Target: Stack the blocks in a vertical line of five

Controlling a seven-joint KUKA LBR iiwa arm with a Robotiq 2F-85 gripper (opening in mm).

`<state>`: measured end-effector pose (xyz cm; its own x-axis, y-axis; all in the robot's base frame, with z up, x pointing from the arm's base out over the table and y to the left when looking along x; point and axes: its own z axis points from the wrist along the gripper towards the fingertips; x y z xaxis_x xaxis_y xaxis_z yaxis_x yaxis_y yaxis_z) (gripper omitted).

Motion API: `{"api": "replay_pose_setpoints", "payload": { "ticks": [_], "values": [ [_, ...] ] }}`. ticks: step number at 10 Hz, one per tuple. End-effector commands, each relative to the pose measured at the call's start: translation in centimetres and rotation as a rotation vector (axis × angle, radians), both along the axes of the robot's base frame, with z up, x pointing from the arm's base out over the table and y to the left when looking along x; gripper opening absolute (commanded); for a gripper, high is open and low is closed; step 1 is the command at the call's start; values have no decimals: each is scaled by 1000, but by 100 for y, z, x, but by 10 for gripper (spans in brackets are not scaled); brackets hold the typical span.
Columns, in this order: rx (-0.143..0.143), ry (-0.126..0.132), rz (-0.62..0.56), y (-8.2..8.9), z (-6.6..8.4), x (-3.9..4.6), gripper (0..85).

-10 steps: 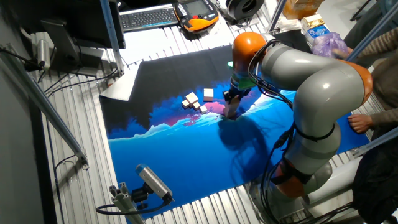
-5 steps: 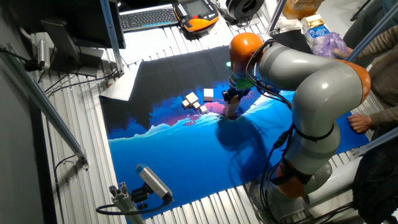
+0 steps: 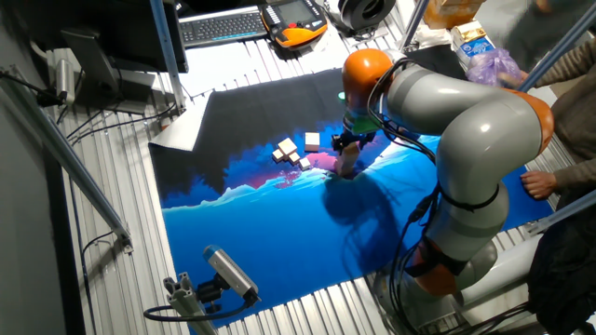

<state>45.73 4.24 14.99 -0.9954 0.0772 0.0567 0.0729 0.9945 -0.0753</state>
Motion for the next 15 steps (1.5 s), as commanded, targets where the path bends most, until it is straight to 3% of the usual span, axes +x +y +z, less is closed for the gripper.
{"api": "replay_pose_setpoints", "payload": {
  "ticks": [1, 4, 6, 7, 8, 9, 10, 11, 13, 15],
  "values": [
    [-3, 3, 1, -22, 33, -2, 680],
    [-2, 45, -16, -17, 319, 15, 680],
    [24, 45, -49, 50, 453, 81, 680],
    [43, 31, -67, 106, 460, 129, 510],
    [63, 14, -83, 178, 450, 182, 510],
    [89, 11, -91, 239, 439, 222, 340],
    [122, 12, -78, 256, 428, 239, 0],
    [166, 24, -97, 268, 424, 235, 0],
    [157, 23, -102, 285, 422, 191, 0],
    [165, 52, -79, 242, 442, 166, 0]
  ]
}}
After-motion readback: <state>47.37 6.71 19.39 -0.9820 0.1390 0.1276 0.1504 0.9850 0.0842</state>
